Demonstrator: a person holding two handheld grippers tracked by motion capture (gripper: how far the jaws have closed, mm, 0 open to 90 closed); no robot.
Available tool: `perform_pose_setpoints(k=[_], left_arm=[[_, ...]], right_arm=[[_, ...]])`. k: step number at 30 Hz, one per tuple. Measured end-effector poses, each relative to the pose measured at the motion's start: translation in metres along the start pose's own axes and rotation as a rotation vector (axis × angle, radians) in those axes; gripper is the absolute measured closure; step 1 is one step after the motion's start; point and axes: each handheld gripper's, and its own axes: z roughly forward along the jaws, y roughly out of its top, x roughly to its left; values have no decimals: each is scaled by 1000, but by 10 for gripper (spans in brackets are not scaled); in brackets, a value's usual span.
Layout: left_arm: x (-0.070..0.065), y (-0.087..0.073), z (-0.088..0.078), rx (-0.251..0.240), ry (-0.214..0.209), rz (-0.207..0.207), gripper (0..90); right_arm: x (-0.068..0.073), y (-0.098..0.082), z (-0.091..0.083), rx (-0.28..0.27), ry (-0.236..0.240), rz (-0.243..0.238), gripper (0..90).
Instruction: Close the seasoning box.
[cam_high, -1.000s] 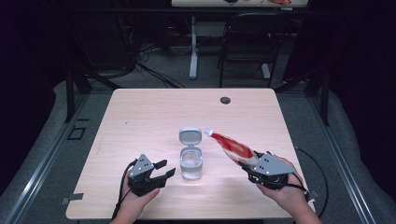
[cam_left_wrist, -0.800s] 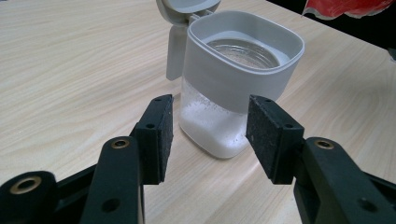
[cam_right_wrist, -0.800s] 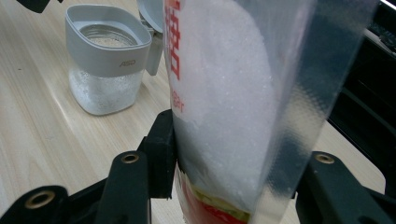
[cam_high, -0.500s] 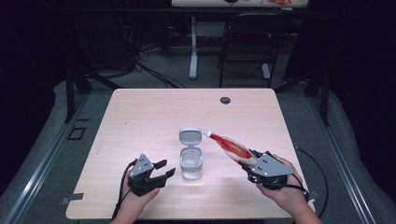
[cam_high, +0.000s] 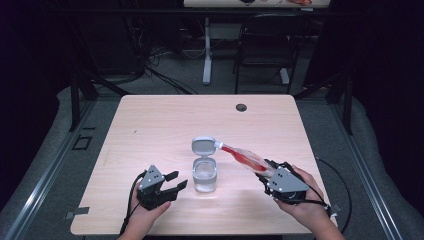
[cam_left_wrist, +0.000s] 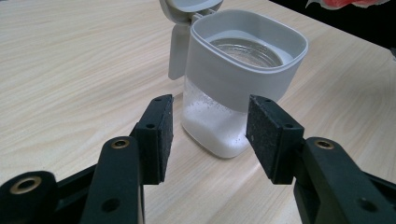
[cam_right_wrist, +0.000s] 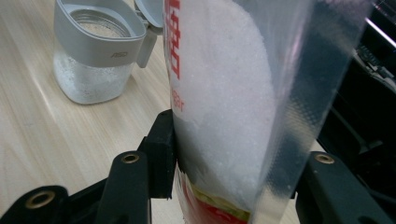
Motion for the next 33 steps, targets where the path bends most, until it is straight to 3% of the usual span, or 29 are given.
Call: perform_pose_setpoints(k=[9,14,25,28,33], left_arm=[[0,0,0,-4,1,-8,516],[0,0,0,-2,-1,-3,516],[0,-1,0,-3,0,-7,516],[0,-1,0,-2,2,-9,516],[0,-1,0,0,-1,0,516]], right_arm=[[3,3,-2,7,-27,-44,528],[10,3,0,16,-102,-99,528],[20,0,6,53,-180,-168,528],[24,1,8,72,-235,-239,528],[27,1,10,81,-279,-281,528]])
